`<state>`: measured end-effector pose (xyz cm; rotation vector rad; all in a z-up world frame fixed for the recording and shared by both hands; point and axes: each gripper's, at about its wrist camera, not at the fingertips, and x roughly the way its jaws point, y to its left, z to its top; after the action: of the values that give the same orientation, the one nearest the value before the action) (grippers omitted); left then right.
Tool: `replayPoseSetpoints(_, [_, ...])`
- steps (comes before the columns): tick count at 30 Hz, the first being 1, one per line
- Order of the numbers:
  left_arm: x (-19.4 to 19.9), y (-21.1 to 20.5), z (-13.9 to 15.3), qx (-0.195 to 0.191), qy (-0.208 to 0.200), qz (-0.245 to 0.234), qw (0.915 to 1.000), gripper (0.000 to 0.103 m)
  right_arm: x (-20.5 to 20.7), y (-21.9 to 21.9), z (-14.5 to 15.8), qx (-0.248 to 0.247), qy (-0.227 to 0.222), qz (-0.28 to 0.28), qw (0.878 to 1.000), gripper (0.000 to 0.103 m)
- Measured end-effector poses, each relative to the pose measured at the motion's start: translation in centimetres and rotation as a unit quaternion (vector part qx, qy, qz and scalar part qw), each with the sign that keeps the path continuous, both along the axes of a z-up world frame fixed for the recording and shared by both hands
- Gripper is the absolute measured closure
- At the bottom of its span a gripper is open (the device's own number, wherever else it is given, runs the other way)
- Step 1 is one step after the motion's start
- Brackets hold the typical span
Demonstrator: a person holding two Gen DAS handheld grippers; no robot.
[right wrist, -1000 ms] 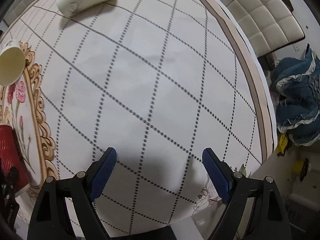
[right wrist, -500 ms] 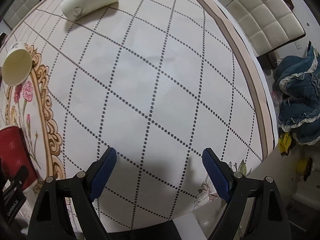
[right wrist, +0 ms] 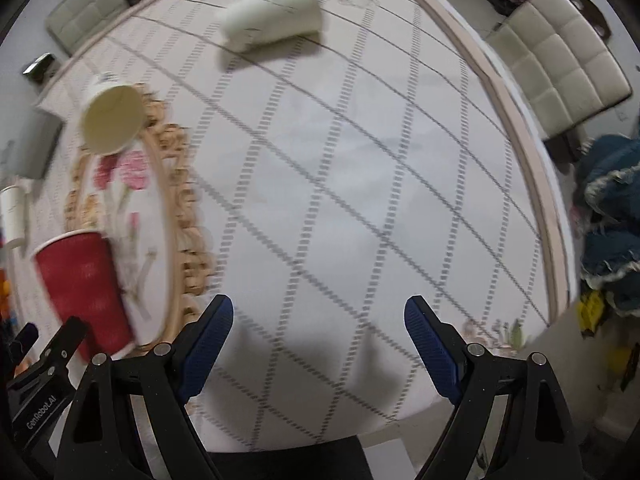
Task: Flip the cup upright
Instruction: 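Carry the red cup with the left tool toward the right tool, then grasp the red cup with the right tool while the left tool releases it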
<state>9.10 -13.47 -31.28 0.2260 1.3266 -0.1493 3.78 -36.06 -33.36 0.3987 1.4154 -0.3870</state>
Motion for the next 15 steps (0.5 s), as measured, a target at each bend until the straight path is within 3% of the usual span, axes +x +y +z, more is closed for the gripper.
replayPoseSetpoints(4, [-0.3, 2.7, 3.3, -0.009, -0.040, 0.037, 0.9985, 0.001, 1.0, 2.4, 2.0, 0.014, -0.027, 0.042, 0.999, 0.014])
replayPoseSetpoints(8, [0.0, 6.8, 4.9, 0.027, -0.086, 0.076, 0.9930, 0.001, 2.3, 4.9, 3.7, 0.039, -0.035, 0.093, 0.994, 0.014])
replayPoseSetpoints(11, [0.0, 9.2, 4.0, 0.054, -0.087, 0.094, 0.9903, 0.000, 3.5, 8.2, 4.7, 0.070, -0.031, 0.130, 0.989, 0.014])
replayPoseSetpoints(15, [0.0, 12.0, 1.6, 0.070, -0.061, 0.118, 0.9887, 0.000, 5.2, 12.4, 4.6, 0.063, -0.017, 0.177, 0.982, 0.014])
